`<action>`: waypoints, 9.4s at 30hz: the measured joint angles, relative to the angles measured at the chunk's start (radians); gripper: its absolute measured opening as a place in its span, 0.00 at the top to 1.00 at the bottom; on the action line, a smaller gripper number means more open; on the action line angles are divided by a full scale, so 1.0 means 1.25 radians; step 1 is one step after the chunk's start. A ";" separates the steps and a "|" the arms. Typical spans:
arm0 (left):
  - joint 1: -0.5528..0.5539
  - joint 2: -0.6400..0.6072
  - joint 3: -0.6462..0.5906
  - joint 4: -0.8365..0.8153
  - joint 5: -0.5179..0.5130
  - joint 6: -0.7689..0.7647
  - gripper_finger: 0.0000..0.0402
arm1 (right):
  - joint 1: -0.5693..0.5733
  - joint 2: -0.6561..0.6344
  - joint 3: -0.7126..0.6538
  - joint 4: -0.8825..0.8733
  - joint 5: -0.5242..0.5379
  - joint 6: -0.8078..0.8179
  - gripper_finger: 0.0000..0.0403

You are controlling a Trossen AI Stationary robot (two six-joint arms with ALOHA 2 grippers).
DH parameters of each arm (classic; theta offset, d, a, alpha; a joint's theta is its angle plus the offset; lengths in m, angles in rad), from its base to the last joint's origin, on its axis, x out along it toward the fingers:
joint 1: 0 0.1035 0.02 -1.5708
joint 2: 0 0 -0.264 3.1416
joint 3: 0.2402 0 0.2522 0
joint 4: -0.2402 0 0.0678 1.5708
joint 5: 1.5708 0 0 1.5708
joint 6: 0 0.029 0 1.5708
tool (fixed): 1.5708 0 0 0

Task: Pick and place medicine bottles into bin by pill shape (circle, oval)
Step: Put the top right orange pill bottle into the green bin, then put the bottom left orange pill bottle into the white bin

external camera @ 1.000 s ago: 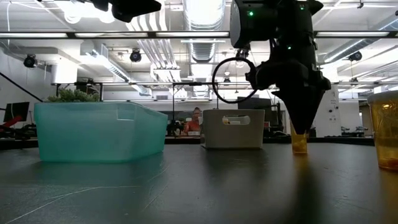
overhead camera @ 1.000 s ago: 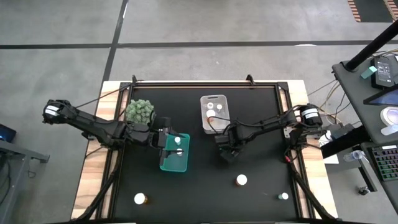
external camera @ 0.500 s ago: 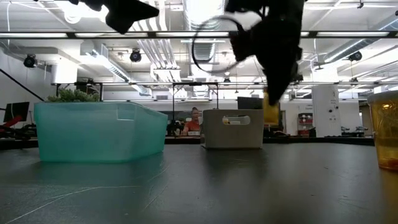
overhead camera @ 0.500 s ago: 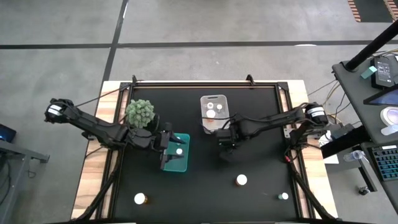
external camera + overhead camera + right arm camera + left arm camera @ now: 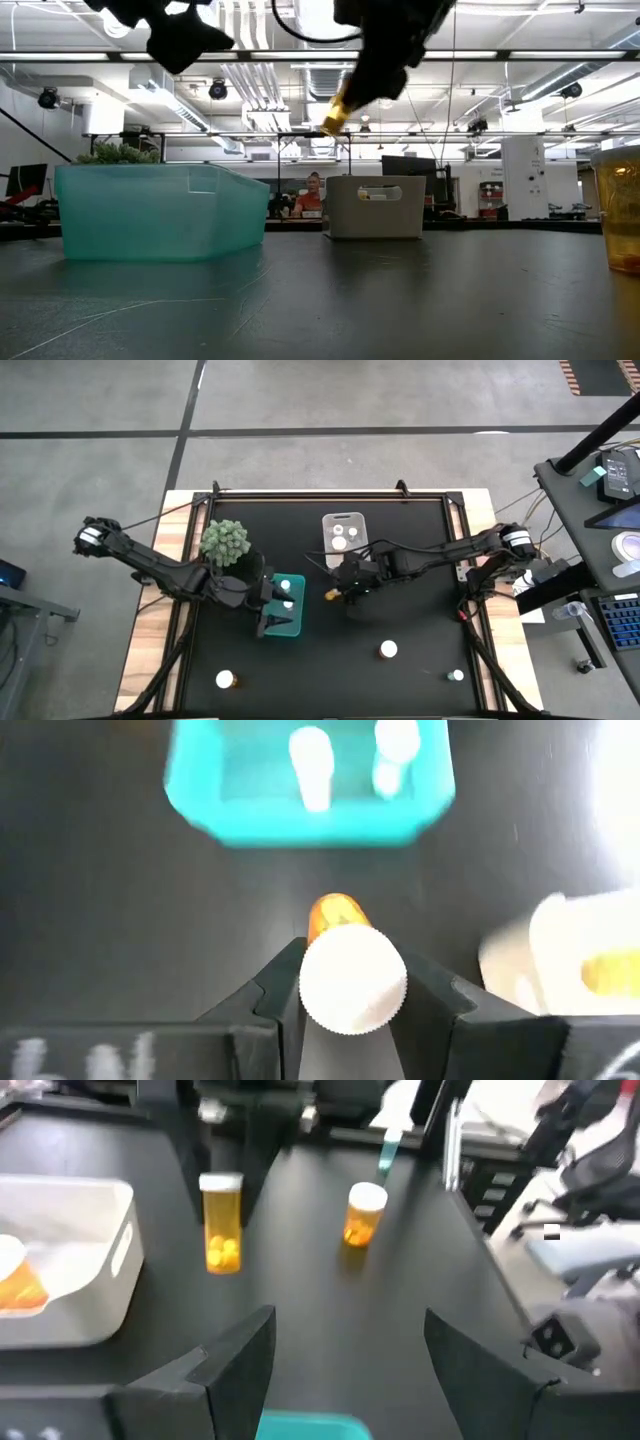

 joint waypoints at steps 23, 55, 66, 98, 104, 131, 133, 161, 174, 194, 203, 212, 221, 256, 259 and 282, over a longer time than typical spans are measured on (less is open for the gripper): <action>0.001 -0.231 -0.078 -0.179 -0.221 0.237 0.40 | -0.053 0.293 0.400 -0.145 -0.015 -0.038 0.75; 0.001 -0.317 -0.124 -0.154 -0.227 0.239 0.40 | -0.086 0.559 0.710 -0.359 -0.052 -0.140 0.75; 0.001 -0.319 -0.124 -0.150 -0.227 0.243 0.40 | -0.086 0.566 0.710 -0.345 -0.052 -0.145 0.69; -0.013 -0.294 -0.121 -0.082 -0.214 0.257 0.40 | 0.005 0.468 0.716 -0.468 -0.049 -0.100 0.56; -0.033 -0.262 -0.121 -0.032 -0.194 0.257 0.40 | 0.049 0.424 0.622 -0.468 -0.029 -0.112 0.56; -0.040 -0.070 -0.086 0.296 -0.198 0.265 0.40 | 0.056 -0.217 -0.320 0.507 0.059 -0.328 0.58; -0.040 -0.049 -0.086 0.357 -0.200 0.275 0.40 | 0.056 -0.264 -0.378 0.576 0.056 -0.361 0.58; 0.013 0.200 0.175 0.555 -0.390 0.320 0.40 | -0.037 -0.894 -0.840 0.819 0.028 -0.528 0.58; 0.060 0.328 0.491 0.128 -0.425 0.132 0.40 | -0.041 -1.069 -0.912 0.825 0.026 -0.553 0.58; 0.023 0.413 0.795 -0.519 -0.170 -0.586 0.40 | -0.041 -1.103 -0.915 0.832 0.026 -0.534 0.58; -0.114 0.549 0.792 -0.752 0.251 -1.033 0.45 | -0.041 -1.103 -0.914 0.831 0.035 -0.531 0.58; -0.274 0.570 0.776 -0.923 0.294 -1.266 0.51 | -0.041 -1.103 -0.914 0.831 0.034 -0.500 0.58; -0.348 0.555 0.725 -0.923 0.201 -1.396 0.40 | -0.041 -1.101 -0.913 0.824 0.024 -0.467 0.58; -0.434 0.554 0.536 -0.895 0.302 -1.419 0.20 | -0.041 -1.101 -0.913 0.813 0.023 -0.469 0.58; -0.434 0.554 0.531 -0.895 0.299 -1.419 0.20 | -0.041 -1.101 -0.913 0.813 0.023 -0.469 0.58; -0.433 0.555 0.450 -0.774 0.300 -1.419 0.47 | -0.041 -1.101 -0.913 0.813 0.023 -0.470 0.58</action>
